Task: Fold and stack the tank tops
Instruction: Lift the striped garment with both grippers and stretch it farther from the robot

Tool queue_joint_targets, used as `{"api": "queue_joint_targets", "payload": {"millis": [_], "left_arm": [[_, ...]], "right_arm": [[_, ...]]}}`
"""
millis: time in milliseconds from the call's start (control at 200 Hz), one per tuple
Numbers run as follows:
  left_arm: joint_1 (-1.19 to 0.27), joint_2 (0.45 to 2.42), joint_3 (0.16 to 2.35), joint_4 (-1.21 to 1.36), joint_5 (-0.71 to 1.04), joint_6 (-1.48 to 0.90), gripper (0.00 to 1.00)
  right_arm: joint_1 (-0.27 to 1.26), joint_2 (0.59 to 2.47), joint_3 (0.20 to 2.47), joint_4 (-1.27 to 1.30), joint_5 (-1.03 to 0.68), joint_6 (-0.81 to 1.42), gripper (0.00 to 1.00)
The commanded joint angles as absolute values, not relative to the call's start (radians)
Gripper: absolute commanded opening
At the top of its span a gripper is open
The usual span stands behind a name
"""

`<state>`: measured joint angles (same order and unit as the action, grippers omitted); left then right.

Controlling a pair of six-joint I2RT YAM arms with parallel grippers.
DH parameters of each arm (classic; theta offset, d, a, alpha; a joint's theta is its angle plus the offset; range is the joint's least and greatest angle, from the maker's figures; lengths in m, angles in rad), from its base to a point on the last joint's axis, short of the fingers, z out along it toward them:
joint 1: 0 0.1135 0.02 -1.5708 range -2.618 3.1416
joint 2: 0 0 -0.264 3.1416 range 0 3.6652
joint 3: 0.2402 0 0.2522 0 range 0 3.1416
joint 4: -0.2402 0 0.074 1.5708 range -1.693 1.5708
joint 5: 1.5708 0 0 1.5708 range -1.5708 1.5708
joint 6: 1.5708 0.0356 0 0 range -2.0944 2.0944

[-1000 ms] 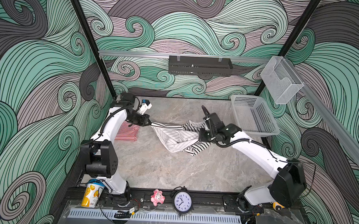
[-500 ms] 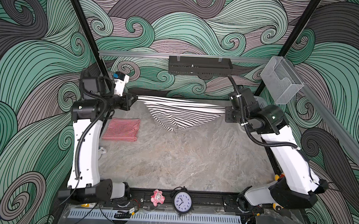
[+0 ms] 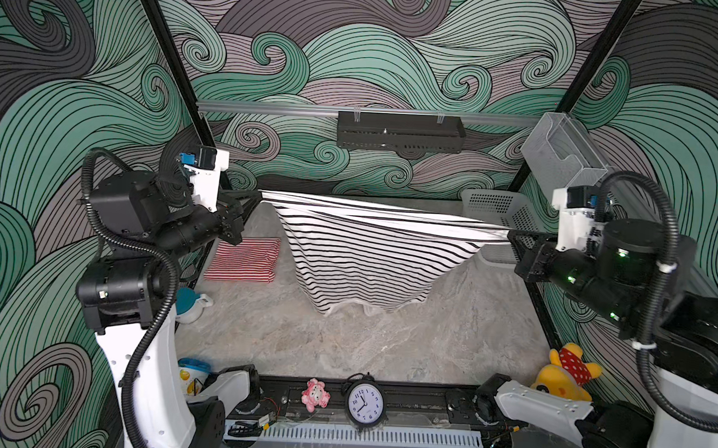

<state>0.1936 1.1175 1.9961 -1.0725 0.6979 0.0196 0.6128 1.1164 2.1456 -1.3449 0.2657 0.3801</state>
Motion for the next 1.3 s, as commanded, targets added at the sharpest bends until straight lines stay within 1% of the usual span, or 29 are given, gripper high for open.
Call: {"api": "queue_joint_targets", "payload": {"millis": [0,95,160,240,280,335,470,586,686,741,796,846,886,1016,1086,1121,1186,1296], "left_arm": [[0.223,1.151,2.048,-1.063,0.656,-0.033,0.0],[0.222,1.222,2.058,-1.02,0.68,-0.073,0.0],[0.222,1.287,2.062,-0.985,0.7,-0.096,0.0],[0.219,1.379,2.062,-0.935,0.719,-0.124,0.0],[0.216,1.414,2.064,-0.913,0.727,-0.123,0.0],[0.207,1.509,2.075,-0.889,0.717,-0.127,0.0],[0.184,1.696,2.171,-0.867,0.665,-0.101,0.0],[0.171,1.889,2.378,-0.907,0.615,-0.067,0.0],[0.167,2.038,2.658,-0.981,0.579,-0.064,0.0],[0.168,2.084,2.771,-1.009,0.569,-0.076,0.0],[0.17,2.08,2.803,-0.998,0.566,-0.086,0.0],[0.17,2.039,2.752,-0.962,0.571,-0.092,0.0],[0.17,1.989,2.649,-0.918,0.572,-0.095,0.0],[0.17,1.8,2.195,-0.711,0.564,-0.088,0.0],[0.172,1.731,1.977,-0.622,0.555,-0.084,0.0],[0.172,1.713,1.891,-0.6,0.557,-0.074,0.0],[0.172,1.699,1.757,-0.574,0.564,-0.051,0.0],[0.17,1.712,1.589,-0.581,0.609,0.002,0.0]], "right_arm": [[0.597,1.144,2.171,-1.386,0.337,0.391,0.0],[0.593,1.208,2.194,-1.387,0.412,0.36,0.0],[0.567,1.279,2.222,-1.374,0.407,0.332,0.0],[0.484,1.37,2.25,-1.337,0.329,0.304,0.0],[0.434,1.423,2.263,-1.309,0.262,0.295,0.0],[0.373,1.498,2.292,-1.281,0.181,0.29,0.0],[0.284,1.727,2.462,-1.252,0.028,0.282,0.0],[0.227,1.948,2.705,-1.249,-0.097,0.293,0.0],[0.156,2.078,2.899,-1.241,-0.244,0.349,0.0],[0.125,2.083,2.91,-1.207,-0.304,0.376,0.0],[0.101,2.035,2.835,-1.14,-0.349,0.394,0.0],[0.083,1.977,2.732,-1.07,-0.373,0.409,0.0],[0.069,1.935,2.657,-1.015,-0.399,0.42,0.0],[0.058,1.906,2.546,-0.976,-0.444,0.427,0.0],[0.06,1.89,2.431,-0.965,-0.451,0.42,0.0],[0.061,1.865,2.341,-0.932,-0.453,0.418,0.0],[0.063,1.795,2.099,-0.812,-0.449,0.441,0.0],[0.064,1.673,1.763,-0.645,-0.464,0.472,0.0]]}}
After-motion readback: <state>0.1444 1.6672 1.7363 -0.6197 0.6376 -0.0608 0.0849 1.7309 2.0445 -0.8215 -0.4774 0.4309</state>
